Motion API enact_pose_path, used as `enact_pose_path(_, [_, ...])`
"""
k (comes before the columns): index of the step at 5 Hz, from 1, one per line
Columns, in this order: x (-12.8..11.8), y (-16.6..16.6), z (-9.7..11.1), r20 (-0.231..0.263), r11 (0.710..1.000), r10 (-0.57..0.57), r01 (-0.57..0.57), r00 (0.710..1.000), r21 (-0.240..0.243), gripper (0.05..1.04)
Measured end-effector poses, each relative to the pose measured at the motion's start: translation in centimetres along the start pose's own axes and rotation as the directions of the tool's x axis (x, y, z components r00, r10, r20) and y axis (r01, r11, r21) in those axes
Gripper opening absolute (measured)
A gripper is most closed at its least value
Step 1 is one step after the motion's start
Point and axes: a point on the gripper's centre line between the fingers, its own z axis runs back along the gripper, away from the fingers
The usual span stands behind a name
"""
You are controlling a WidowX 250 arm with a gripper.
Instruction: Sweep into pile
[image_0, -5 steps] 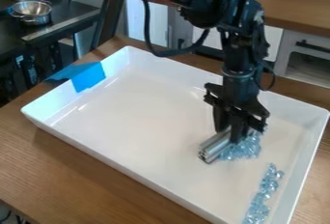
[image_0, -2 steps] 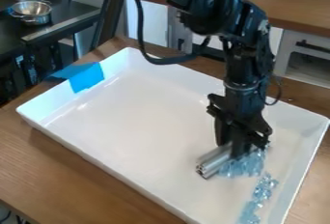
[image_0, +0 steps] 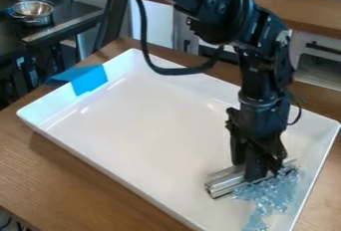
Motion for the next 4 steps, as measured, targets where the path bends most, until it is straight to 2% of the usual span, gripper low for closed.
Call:
enact_pose_path(1, [-0.7,-0.5,0.4,0.002,0.999,0.027,-0.027,1.000,-0.026,0.336])
enact_pose_path(2, [0.7,2.3,1.5,0.034,0.988,0.154,-0.153,0.987,-0.024,0.335])
enact_pose_path(3, [1.7,6.8,1.9,0.034,0.945,0.325,-0.324,0.945,-0.048,0.335])
enact_pose_path(4, [2.0,10.2,5.3,0.052,0.896,0.443,-0.441,0.895,-0.054,0.335])
